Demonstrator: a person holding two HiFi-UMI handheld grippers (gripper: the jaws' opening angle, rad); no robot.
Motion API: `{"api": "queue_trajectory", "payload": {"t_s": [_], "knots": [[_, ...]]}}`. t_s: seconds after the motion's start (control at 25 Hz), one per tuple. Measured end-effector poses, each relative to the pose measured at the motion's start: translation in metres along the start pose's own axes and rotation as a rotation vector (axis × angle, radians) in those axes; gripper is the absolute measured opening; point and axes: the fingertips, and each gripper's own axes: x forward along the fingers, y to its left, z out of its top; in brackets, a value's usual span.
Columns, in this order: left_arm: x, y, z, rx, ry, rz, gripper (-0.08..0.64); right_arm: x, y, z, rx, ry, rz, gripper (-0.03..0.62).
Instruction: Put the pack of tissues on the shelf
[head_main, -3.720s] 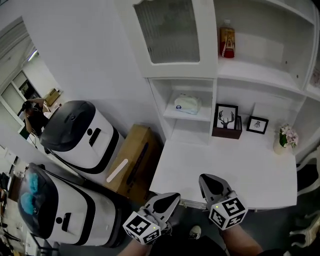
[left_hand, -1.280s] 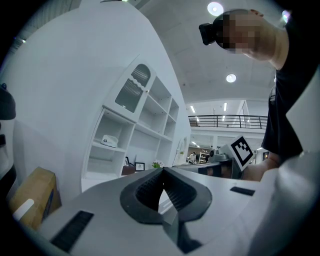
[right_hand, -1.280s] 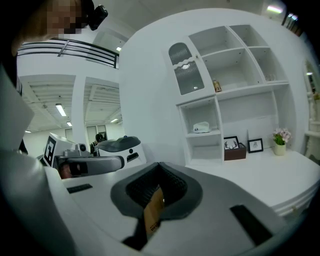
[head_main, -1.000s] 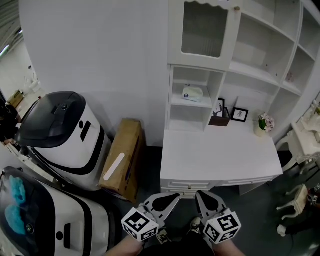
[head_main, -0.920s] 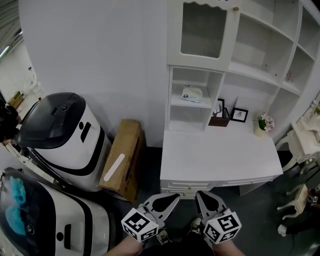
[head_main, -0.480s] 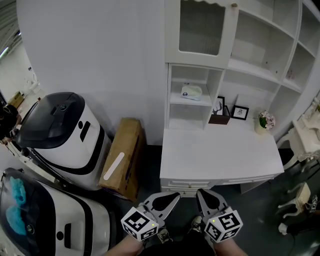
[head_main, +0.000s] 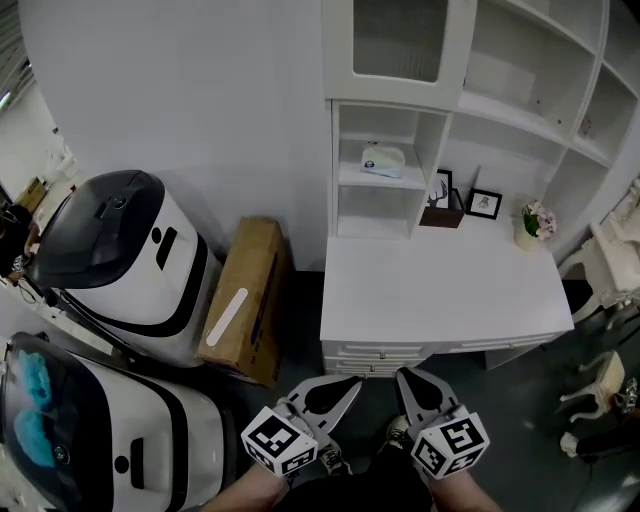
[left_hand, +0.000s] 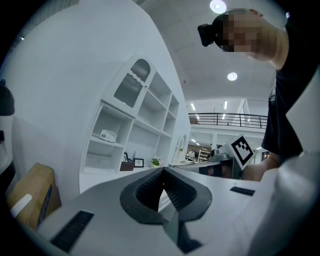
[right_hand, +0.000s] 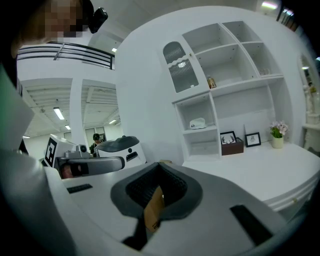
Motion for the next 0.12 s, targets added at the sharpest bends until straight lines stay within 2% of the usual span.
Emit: {"api": "queue_trajectory", "payload": {"t_s": [0.12], "knots": [[0.0016,-0.0033,-0.0007,0.000,0.003,-0.004,0.005,-0.0028,-0.0021,-0.0002,0.003,-0.001,-0.003,0.005]]}}
